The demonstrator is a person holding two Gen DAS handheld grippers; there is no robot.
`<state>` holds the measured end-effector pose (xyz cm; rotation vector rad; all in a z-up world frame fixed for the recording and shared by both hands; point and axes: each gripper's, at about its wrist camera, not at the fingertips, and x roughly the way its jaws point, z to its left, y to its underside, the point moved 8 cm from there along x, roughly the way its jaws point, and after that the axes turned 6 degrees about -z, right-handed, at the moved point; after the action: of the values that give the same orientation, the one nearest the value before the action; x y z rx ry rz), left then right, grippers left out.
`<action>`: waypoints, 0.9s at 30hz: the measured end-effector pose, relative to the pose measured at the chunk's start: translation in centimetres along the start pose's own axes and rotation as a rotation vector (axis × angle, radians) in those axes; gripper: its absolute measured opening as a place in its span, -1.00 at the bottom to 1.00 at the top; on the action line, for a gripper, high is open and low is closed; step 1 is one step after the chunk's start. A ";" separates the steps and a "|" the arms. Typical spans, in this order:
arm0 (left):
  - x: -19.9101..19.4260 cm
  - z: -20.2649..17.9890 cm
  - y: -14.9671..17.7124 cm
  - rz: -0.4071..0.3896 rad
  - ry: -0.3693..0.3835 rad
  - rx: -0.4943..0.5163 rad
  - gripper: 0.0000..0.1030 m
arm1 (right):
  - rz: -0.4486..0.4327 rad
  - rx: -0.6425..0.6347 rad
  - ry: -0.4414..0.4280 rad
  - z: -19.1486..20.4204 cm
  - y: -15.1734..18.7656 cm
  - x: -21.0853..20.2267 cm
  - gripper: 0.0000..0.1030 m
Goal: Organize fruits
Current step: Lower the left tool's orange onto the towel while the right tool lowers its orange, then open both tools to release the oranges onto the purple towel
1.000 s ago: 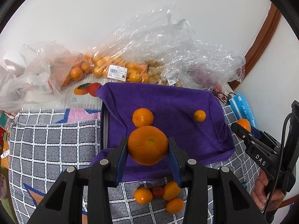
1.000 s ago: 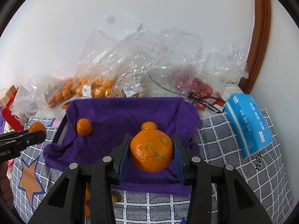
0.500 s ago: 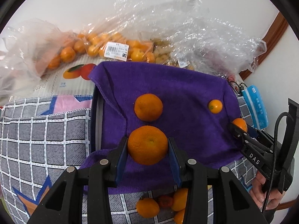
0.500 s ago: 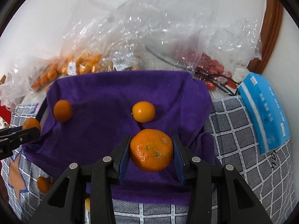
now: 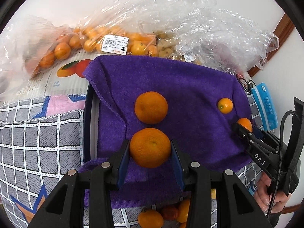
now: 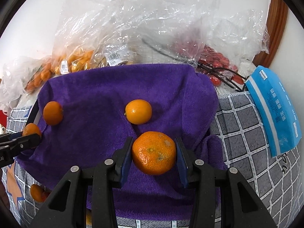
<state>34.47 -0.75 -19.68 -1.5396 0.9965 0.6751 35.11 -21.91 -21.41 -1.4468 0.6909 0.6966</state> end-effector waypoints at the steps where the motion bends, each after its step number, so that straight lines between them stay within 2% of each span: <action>1: 0.1 0.0 0.0 0.001 0.000 0.000 -0.24 | 0.001 -0.002 0.001 0.0 0.0 0.1 -0.18; 9: 1.4 0.0 0.0 0.017 -0.007 -0.003 -0.24 | 0.011 -0.007 -0.005 0.2 0.1 0.7 -0.18; 18: 2.7 0.1 0.4 0.044 -0.009 -0.006 -0.24 | 0.016 0.050 -0.036 -0.5 0.4 1.2 -0.18; 27: 3.1 -0.4 0.4 0.038 -0.008 0.006 -0.21 | 0.010 0.059 -0.046 -0.7 0.5 1.1 -0.17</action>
<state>35.58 -1.83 -22.41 -1.5155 1.0229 0.7038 35.37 -22.58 -22.58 -1.3706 0.6781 0.7091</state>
